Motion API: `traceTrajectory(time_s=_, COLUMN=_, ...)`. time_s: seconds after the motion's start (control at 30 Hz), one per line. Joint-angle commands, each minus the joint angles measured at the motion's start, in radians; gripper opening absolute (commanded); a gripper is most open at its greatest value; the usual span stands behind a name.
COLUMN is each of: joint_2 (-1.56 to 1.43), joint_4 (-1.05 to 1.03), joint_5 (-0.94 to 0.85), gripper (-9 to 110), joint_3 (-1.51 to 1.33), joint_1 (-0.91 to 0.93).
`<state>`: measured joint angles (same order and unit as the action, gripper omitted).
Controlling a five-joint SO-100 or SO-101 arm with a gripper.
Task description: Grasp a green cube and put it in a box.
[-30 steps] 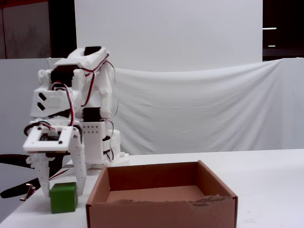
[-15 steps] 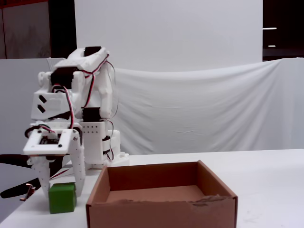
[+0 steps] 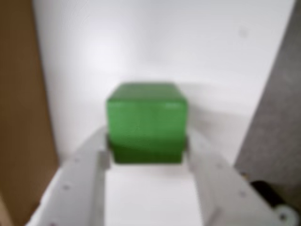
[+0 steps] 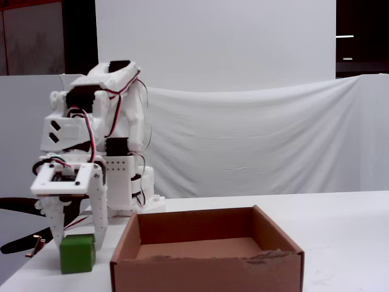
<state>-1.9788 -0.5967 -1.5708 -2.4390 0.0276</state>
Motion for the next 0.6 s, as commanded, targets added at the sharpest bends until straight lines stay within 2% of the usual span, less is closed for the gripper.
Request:
traceTrajectory(time_s=0.0, joint_2=-0.061, joint_4=-0.034, joint_5=-0.011, gripper=13, joint_3=0.035, joint_1=0.009)
traceTrajectory(time_s=0.33, joint_2=-0.235, joint_4=-0.261, joint_5=0.002, gripper=12, joint_3=0.179, joint_1=-0.008)
traceTrajectory(time_s=0.57, joint_2=-0.337, joint_4=-0.35, joint_5=0.002, gripper=11, joint_3=0.227, joint_1=-0.129)
